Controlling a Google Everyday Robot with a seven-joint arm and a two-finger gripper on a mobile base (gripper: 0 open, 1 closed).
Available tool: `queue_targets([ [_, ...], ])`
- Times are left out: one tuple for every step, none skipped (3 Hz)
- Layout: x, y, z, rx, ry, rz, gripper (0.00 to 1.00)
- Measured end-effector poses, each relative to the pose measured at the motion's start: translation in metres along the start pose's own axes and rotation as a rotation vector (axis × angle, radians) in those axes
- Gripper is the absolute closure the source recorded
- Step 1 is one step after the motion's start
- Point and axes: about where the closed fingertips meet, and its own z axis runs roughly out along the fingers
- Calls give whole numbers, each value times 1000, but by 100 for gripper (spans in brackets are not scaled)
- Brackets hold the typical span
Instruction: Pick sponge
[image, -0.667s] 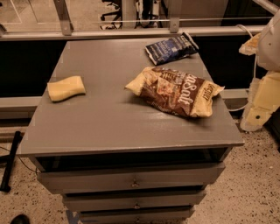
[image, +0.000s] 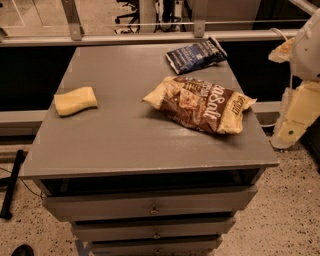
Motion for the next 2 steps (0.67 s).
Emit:
queue_targets([
  [-31,-4,34,-44,-121,-33,0],
  [-95,-12,77,-88,-300,-90,0],
])
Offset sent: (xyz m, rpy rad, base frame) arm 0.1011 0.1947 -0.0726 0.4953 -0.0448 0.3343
